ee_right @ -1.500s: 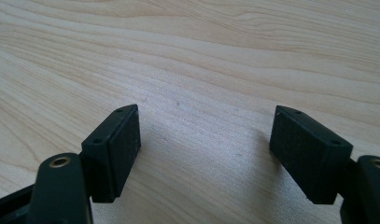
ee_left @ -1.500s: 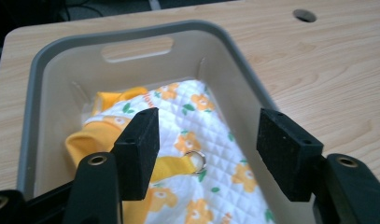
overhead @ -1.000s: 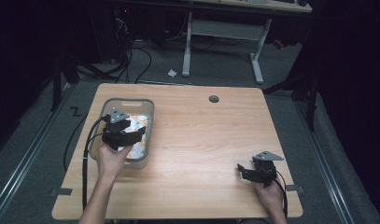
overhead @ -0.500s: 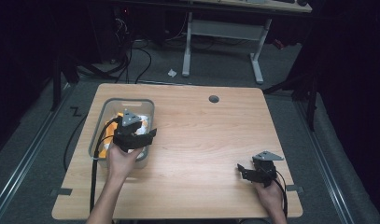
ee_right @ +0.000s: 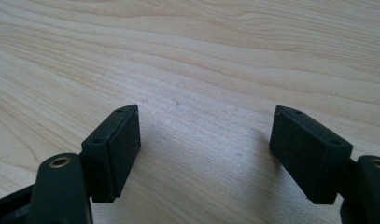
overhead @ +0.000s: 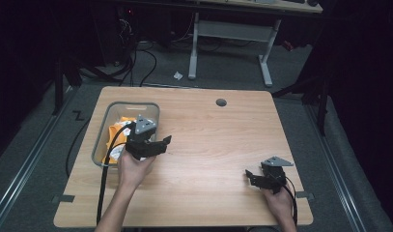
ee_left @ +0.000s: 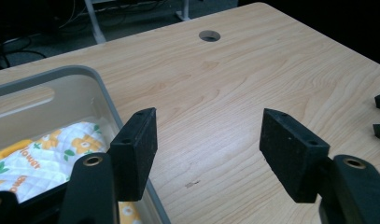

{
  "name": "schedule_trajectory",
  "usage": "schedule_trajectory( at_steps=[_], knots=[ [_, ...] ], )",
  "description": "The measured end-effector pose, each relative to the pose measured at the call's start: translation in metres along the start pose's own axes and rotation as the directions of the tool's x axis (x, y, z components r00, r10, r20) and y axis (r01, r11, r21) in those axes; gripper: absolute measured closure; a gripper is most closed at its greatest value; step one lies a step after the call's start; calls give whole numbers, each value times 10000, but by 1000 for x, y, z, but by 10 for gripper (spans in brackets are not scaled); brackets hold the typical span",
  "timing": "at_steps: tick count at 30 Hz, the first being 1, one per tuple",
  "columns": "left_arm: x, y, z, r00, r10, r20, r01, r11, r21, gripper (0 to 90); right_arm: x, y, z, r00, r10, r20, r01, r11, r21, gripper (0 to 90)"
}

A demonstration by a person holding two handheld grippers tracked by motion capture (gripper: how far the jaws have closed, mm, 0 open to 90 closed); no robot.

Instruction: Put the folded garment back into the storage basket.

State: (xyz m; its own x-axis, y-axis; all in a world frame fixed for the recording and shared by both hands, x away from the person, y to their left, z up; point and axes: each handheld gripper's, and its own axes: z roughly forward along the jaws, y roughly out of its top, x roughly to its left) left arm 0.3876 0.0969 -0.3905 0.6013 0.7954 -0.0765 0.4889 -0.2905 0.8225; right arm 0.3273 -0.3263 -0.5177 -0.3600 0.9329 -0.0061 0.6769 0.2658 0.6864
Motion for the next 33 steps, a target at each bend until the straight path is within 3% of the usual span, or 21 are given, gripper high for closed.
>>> schedule_trajectory(
  at_steps=[4,11,21,33],
  knots=[
    [-4,0,1,10000,59,-36,-59,9999,-152,374,0,0,0,10000,-1,-1,1,10000,1,251],
    [-12,-1,6,9996,96,284,-88,9996,-264,374,0,0,0,10000,1,0,-1,10000,1,250],
    [-21,-8,14,9989,248,407,-244,9997,-93,374,0,0,0,10000,1,0,-1,10000,2,250],
    [-28,-13,19,9972,78,750,-61,9997,-224,375,0,0,0,10000,0,1,0,10000,1,250]
  ],
)
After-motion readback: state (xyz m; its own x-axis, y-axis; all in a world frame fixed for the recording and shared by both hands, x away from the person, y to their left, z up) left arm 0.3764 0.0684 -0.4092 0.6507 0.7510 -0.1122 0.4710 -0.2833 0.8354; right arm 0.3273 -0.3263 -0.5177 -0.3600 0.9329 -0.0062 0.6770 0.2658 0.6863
